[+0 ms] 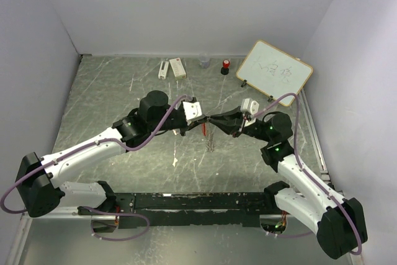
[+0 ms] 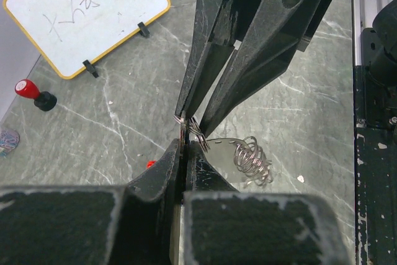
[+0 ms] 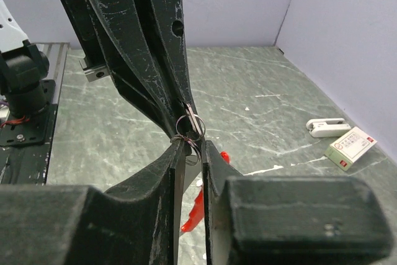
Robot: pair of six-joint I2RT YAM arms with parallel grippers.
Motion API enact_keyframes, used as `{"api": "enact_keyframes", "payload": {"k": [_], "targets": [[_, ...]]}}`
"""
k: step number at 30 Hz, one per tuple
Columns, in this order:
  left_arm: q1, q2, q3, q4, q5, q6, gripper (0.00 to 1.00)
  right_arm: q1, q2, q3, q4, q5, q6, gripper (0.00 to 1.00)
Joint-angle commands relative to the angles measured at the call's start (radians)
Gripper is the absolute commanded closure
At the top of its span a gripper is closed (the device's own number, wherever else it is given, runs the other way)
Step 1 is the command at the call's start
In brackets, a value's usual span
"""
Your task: Put the keys on the keyring
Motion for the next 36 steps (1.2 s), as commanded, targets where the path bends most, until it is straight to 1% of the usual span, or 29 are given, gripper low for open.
{"api": "enact_keyframes", "payload": {"k": [1, 6, 17, 20, 21, 22, 23, 25, 28, 32, 36], "targets": [[0.004, -0.002, 0.051, 0.030, 0.026, 0.012, 0.93, 0.008, 0.000, 0.021, 0.010, -0.019, -0.012, 0.84], [0.005, -0.002, 0.053, 0.033, 0.023, 0.012, 0.93, 0.009, 0.001, 0.018, 0.004, -0.019, -0.014, 0.86], [0.005, -0.005, 0.056, 0.044, 0.018, 0.010, 0.93, 0.014, 0.020, 0.014, 0.023, -0.028, 0.004, 0.83], [0.004, -0.004, 0.056, 0.046, 0.017, 0.009, 0.93, 0.016, 0.016, 0.013, 0.029, -0.022, 0.007, 0.91], [0.004, -0.004, 0.055, 0.046, 0.017, 0.008, 0.93, 0.017, 0.014, 0.013, 0.031, -0.021, 0.008, 0.96], [0.004, -0.004, 0.053, 0.047, 0.016, 0.006, 0.93, 0.016, 0.011, 0.013, 0.030, -0.018, 0.009, 1.00], [0.005, -0.004, 0.052, 0.048, 0.011, 0.005, 0.93, 0.016, 0.009, 0.012, 0.029, -0.014, 0.010, 1.00], [0.004, -0.009, 0.046, 0.053, -0.010, 0.001, 0.93, 0.016, 0.004, 0.012, 0.024, -0.008, 0.010, 1.00], [0.004, -0.016, 0.038, 0.054, -0.080, -0.012, 0.93, 0.017, -0.016, 0.009, 0.024, 0.006, 0.019, 1.00], [0.007, -0.035, 0.009, 0.074, -0.176, -0.023, 0.93, 0.016, -0.067, -0.006, 0.033, 0.066, 0.034, 1.00], [0.007, -0.032, -0.007, 0.078, -0.181, -0.029, 0.93, 0.016, -0.101, -0.019, 0.061, 0.110, 0.055, 1.00]]}}
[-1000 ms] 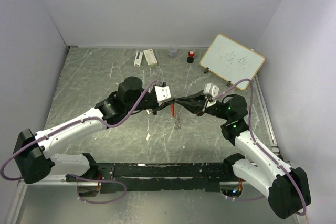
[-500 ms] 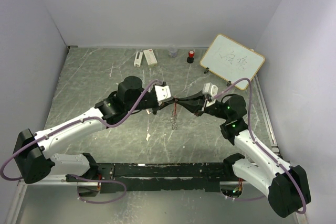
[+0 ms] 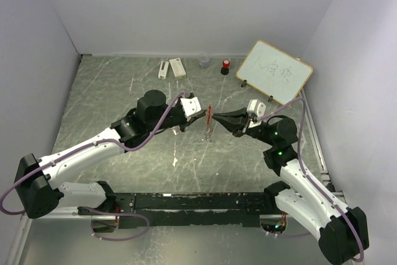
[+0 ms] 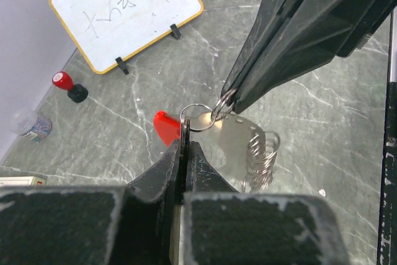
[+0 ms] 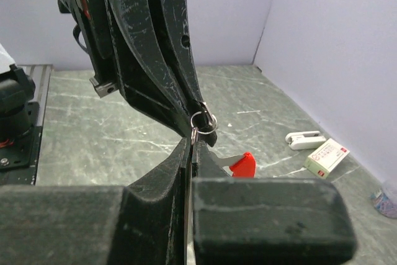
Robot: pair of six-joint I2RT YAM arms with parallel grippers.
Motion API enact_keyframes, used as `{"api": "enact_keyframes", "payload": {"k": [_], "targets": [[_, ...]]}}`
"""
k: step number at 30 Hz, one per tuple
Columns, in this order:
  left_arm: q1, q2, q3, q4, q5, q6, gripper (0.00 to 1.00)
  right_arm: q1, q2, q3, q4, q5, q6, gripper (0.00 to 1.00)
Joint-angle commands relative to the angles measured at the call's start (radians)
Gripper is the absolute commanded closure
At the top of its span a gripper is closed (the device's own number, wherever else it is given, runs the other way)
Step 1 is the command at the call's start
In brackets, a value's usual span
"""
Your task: Put the keys on the keyring
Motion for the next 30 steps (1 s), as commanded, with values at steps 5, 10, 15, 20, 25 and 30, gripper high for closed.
{"api": "enact_keyframes", "payload": {"k": [5, 10, 15, 20, 25, 30], "targets": [[0.007, -0.018, -0.035, 0.074, -0.043, -0.023, 0.93, 0.008, -0.042, -0.016, 0.087, 0.068, 0.054, 1.00], [0.007, -0.011, -0.041, 0.080, -0.025, -0.027, 0.93, 0.008, -0.036, -0.026, 0.136, 0.097, 0.081, 1.00], [0.007, -0.002, -0.040, 0.093, 0.000, -0.028, 0.93, 0.009, -0.021, -0.028, 0.174, 0.117, 0.104, 1.00], [0.005, 0.004, -0.034, 0.099, 0.021, -0.030, 0.93, 0.008, -0.003, -0.022, 0.194, 0.124, 0.123, 1.00], [0.006, 0.000, -0.024, 0.092, 0.023, -0.020, 0.93, 0.008, 0.017, -0.004, 0.191, 0.136, 0.145, 1.00], [0.006, 0.000, -0.008, 0.086, 0.021, -0.007, 0.93, 0.008, 0.035, 0.007, 0.181, 0.131, 0.147, 1.00]]}}
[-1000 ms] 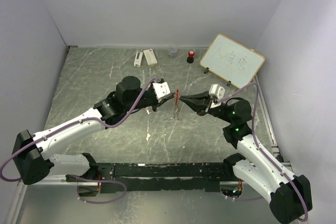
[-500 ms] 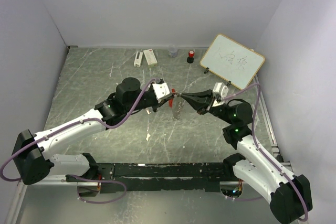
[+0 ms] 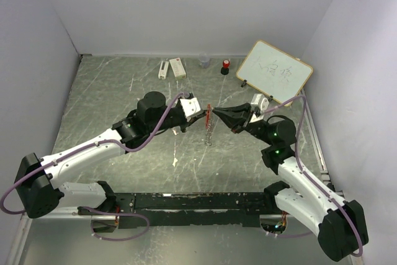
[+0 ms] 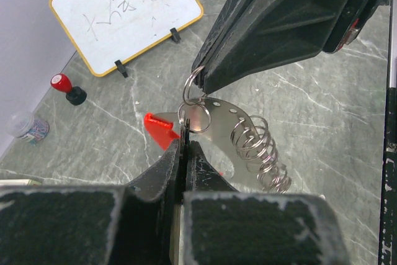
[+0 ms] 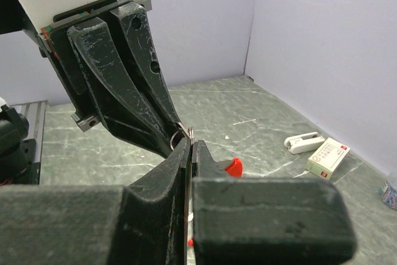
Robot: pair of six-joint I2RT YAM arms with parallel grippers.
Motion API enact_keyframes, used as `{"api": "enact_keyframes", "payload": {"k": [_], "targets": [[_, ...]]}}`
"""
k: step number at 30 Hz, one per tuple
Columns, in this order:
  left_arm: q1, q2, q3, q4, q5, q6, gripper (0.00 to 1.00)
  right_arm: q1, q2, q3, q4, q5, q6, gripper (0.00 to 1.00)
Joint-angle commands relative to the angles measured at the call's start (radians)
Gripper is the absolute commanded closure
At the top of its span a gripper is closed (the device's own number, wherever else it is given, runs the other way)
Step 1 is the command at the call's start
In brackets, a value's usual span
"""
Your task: Put the keys on the keyring
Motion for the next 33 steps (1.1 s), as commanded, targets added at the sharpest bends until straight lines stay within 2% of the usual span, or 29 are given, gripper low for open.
{"api": "enact_keyframes", "payload": {"k": [1, 18, 19, 20, 21, 22, 27, 33], "targets": [[0.006, 0.002, 0.030, 0.020, 0.020, 0.013, 0.93, 0.004, 0.006, 0.030, 0.030, 0.008, 0.012, 1.00], [0.005, 0.022, 0.089, 0.006, -0.008, 0.027, 0.93, 0.004, 0.003, 0.027, -0.037, -0.002, -0.010, 1.00], [0.005, 0.022, 0.096, 0.005, -0.011, 0.028, 0.93, 0.004, 0.001, 0.028, -0.050, 0.001, -0.012, 0.93], [0.005, 0.025, 0.104, -0.001, -0.013, 0.030, 0.93, 0.004, 0.001, 0.030, -0.065, 0.004, -0.014, 0.68], [0.006, 0.027, 0.113, -0.009, -0.018, 0.033, 0.93, 0.004, 0.001, 0.031, -0.080, 0.002, -0.022, 0.15], [0.005, 0.032, 0.126, -0.018, -0.021, 0.036, 0.93, 0.004, -0.004, 0.029, -0.090, 0.011, -0.026, 0.02], [0.006, 0.038, 0.145, -0.039, -0.028, 0.042, 0.93, 0.004, -0.085, -0.019, -0.106, 0.132, -0.030, 0.00], [0.005, 0.056, 0.162, -0.068, -0.052, 0.045, 0.93, 0.004, -0.134, -0.021, -0.207, 0.213, -0.077, 0.00]]}}
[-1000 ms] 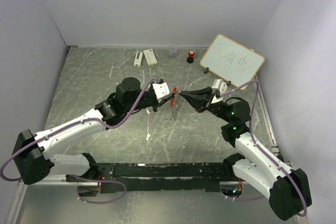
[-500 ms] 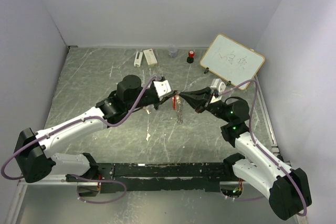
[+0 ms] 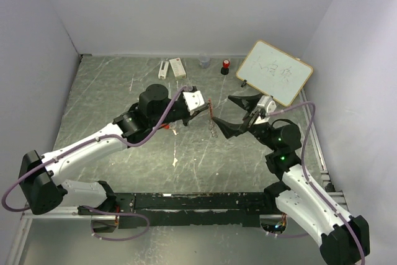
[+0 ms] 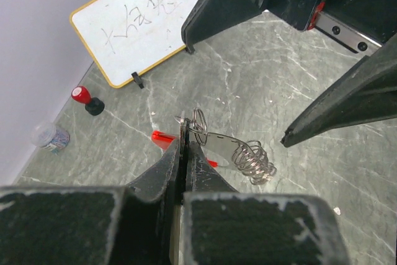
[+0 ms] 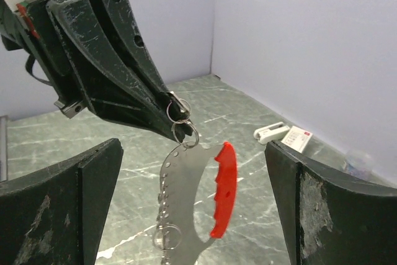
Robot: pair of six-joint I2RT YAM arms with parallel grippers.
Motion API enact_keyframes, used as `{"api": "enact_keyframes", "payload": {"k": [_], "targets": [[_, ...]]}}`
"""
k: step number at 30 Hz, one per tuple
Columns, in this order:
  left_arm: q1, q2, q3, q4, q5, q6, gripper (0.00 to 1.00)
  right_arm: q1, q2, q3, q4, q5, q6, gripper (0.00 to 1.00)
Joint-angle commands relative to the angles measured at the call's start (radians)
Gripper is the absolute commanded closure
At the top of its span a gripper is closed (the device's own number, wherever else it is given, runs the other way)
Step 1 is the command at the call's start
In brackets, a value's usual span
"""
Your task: Put the keys on the keyring
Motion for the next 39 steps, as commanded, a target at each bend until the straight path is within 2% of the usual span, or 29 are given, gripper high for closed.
{"api": "enact_keyframes", "payload": {"k": [1, 12, 19, 23, 26, 31, 39], "targets": [[0.004, 0.023, 0.054, -0.019, -0.037, 0.014, 0.93, 0.002, -0.024, -0.011, -0.090, 0.110, -0.038, 0.00], [0.005, 0.127, 0.082, -0.051, -0.127, -0.027, 0.93, 0.002, -0.052, 0.013, -0.261, 0.479, 0.055, 0.00], [0.004, 0.158, 0.040, -0.041, -0.214, -0.065, 0.93, 0.002, -0.089, 0.000, -0.297, 0.577, 0.061, 0.00], [0.005, 0.157, 0.043, -0.096, -0.274, -0.080, 0.93, 0.002, -0.106, -0.018, -0.292, 0.619, 0.062, 0.00], [0.012, 0.202, 0.100, -0.171, -0.301, -0.079, 0.93, 0.002, -0.095, -0.021, -0.291, 0.626, 0.065, 0.00], [0.037, 0.363, 0.190, -0.249, -0.243, -0.086, 0.93, 0.001, -0.089, -0.016, -0.299, 0.635, 0.062, 0.00], [0.113, 0.582, 0.249, -0.121, -0.141, -0.113, 0.93, 0.001, -0.134, -0.024, -0.319, 0.658, 0.054, 0.00]]}}
